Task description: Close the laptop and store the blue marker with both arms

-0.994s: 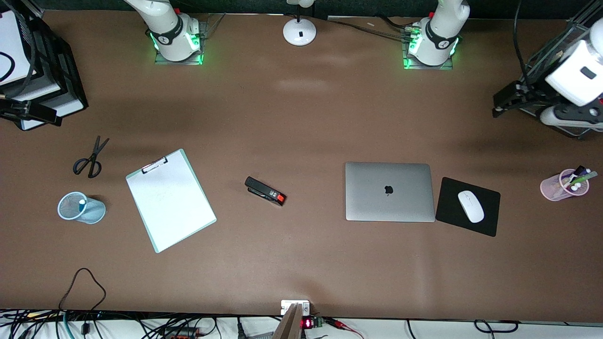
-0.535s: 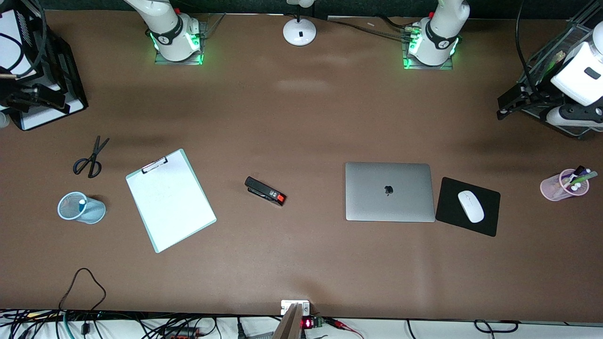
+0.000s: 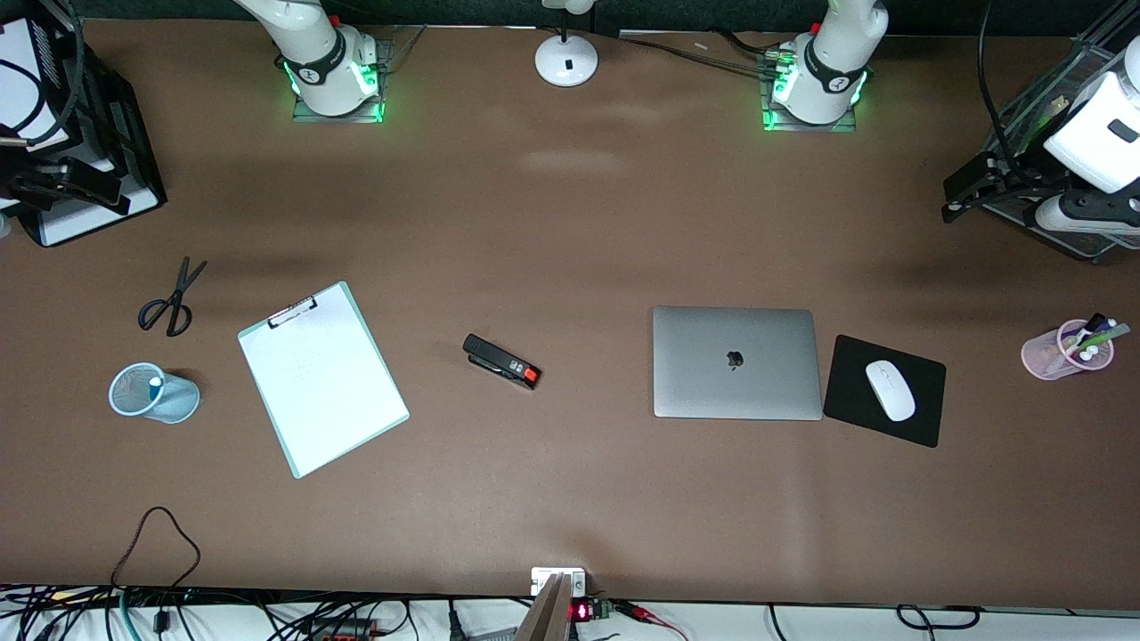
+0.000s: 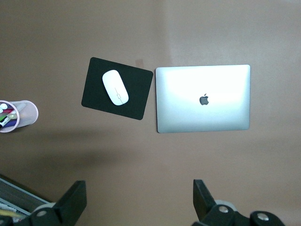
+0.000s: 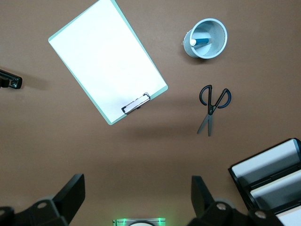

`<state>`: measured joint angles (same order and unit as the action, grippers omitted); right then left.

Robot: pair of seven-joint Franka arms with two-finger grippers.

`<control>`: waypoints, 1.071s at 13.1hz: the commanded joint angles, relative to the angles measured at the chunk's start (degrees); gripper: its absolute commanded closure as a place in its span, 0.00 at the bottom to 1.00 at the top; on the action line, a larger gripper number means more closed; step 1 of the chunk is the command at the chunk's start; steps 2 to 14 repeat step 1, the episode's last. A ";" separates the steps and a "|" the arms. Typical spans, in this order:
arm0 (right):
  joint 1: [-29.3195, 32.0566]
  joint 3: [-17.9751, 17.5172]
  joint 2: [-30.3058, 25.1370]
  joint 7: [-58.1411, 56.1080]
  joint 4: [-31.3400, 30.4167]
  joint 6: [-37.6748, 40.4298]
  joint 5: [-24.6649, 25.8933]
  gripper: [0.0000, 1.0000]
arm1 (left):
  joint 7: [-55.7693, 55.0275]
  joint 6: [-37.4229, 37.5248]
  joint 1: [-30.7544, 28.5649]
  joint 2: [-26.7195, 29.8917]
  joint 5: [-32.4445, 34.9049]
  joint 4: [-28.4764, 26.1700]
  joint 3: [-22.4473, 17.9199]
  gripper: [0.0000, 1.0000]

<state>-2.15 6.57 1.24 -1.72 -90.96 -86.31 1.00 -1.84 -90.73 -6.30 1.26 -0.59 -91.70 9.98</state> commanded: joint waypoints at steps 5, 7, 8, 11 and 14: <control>0.13 -0.33 -1.16 0.93 -1.33 -0.70 -0.21 0.00 | 1.49 -0.76 -0.56 1.20 0.59 -1.20 0.30 0.00; 0.13 -0.33 -1.16 0.93 -1.33 -0.70 -0.21 0.00 | 1.49 -0.76 -0.56 1.20 0.59 -1.20 0.30 0.00; 0.13 -0.33 -1.16 0.93 -1.33 -0.70 -0.21 0.00 | 1.49 -0.76 -0.56 1.20 0.59 -1.20 0.30 0.00; 0.13 -0.33 -1.16 0.93 -1.33 -0.70 -0.21 0.00 | 1.49 -0.76 -0.56 1.20 0.59 -1.20 0.30 0.00; 0.13 -0.33 -1.16 0.93 -1.33 -0.70 -0.21 0.00 | 1.49 -0.76 -0.56 1.20 0.59 -1.20 0.30 0.00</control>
